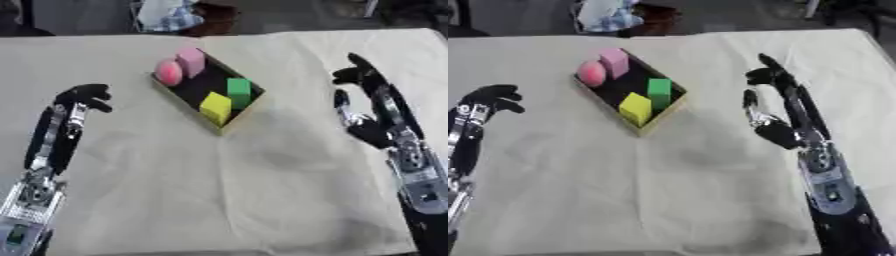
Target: Pick up objects on the table and place them in the box.
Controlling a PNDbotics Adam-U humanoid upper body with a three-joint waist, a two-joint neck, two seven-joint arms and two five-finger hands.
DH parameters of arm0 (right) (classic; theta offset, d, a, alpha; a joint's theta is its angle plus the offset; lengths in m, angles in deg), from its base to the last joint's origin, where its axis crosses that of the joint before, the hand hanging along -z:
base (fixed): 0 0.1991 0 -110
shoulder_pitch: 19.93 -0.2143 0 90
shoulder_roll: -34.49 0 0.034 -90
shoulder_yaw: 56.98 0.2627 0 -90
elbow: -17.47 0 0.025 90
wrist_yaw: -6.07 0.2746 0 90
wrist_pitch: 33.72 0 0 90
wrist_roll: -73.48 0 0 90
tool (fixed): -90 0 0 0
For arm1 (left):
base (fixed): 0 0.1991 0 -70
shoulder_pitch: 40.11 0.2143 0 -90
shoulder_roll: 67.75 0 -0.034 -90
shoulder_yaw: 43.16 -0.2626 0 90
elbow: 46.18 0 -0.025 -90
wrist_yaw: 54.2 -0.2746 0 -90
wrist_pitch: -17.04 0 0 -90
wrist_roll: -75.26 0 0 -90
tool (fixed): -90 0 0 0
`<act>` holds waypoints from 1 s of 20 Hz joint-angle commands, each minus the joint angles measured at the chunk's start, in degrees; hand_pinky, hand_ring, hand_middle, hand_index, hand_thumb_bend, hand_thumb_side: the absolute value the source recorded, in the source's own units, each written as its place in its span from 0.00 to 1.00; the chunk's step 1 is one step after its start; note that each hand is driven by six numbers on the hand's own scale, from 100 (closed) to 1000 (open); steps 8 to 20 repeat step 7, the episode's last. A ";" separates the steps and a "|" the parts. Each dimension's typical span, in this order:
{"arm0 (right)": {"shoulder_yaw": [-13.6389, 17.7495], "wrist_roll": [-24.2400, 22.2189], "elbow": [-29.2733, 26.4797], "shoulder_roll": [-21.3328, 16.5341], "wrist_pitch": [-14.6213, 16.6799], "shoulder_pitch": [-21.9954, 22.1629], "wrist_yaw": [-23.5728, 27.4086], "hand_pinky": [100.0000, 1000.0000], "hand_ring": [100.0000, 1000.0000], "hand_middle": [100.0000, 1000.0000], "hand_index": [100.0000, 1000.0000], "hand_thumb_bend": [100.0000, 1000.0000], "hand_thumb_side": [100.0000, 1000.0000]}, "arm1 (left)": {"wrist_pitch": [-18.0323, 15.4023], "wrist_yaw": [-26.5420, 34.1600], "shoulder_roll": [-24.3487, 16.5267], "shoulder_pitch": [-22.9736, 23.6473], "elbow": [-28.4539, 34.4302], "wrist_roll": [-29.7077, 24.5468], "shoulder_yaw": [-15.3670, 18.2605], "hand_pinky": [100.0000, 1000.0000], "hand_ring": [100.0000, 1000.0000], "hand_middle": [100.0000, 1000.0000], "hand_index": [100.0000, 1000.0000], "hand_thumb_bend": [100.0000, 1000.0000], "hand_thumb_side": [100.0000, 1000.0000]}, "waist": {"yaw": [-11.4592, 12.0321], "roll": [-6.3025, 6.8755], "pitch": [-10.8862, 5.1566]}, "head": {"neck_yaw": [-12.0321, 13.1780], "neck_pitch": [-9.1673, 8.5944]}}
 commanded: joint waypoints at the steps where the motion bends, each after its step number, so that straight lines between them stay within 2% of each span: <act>1: 0.93 -2.31 -3.58 -1.00 -3.08 0.16 4.18 0.87 0.69 0.68 0.96 0.00 0.46 | -0.56 1.93 -0.12 -0.27 0.26 0.15 -0.07 0.76 0.55 0.57 0.73 0.37 1.00 | -0.14 -0.43 -0.38 | 0.03 -0.22; 3: 0.94 -2.74 -4.01 -1.06 -4.02 0.76 4.85 0.87 0.69 0.68 0.95 0.00 0.47 | -1.09 3.01 0.04 -0.16 0.02 -0.20 -0.19 0.76 0.55 0.57 0.74 0.46 1.00 | -0.16 -0.36 -0.47 | -0.01 -0.20; 4: 0.93 -2.84 -4.10 -1.11 -4.33 1.03 5.09 0.87 0.69 0.68 0.95 0.00 0.45 | -1.30 3.40 0.06 -0.12 -0.11 -0.41 -0.24 0.77 0.56 0.58 0.74 0.47 1.00 | -0.17 -0.32 -0.48 | 0.00 -0.19; 5: 0.87 -2.90 -4.13 -1.17 -4.57 1.33 5.32 0.87 0.69 0.68 0.95 0.00 0.47 | -1.50 3.53 0.00 -0.09 -0.20 -0.76 -0.29 0.77 0.56 0.58 0.74 0.43 1.00 | -0.20 -0.28 -0.49 | 0.06 -0.17; 6: 0.82 -2.94 -4.18 -1.22 -4.70 1.57 5.55 0.87 0.69 0.68 0.95 0.00 0.47 | -1.73 3.43 -0.06 -0.08 -0.22 -1.26 -0.34 0.77 0.57 0.59 0.75 0.28 1.00 | -0.24 -0.24 -0.50 | 0.10 -0.15; 7: 0.75 -2.99 -4.23 -1.28 -4.74 1.78 5.77 0.87 0.69 0.69 0.95 0.00 0.47 | -2.07 3.05 -0.09 -0.09 -0.14 -2.01 -0.43 0.77 0.57 0.60 0.75 0.19 1.00 | -0.27 -0.19 -0.49 | 0.15 -0.16; 20: 0.75 -2.99 -4.23 -1.28 -4.74 1.78 5.77 0.87 0.69 0.69 0.95 0.00 0.47 | -2.07 3.05 -0.09 -0.09 -0.14 -2.01 -0.43 0.77 0.57 0.60 0.75 0.19 1.00 | -0.27 -0.19 -0.49 | 0.15 -0.16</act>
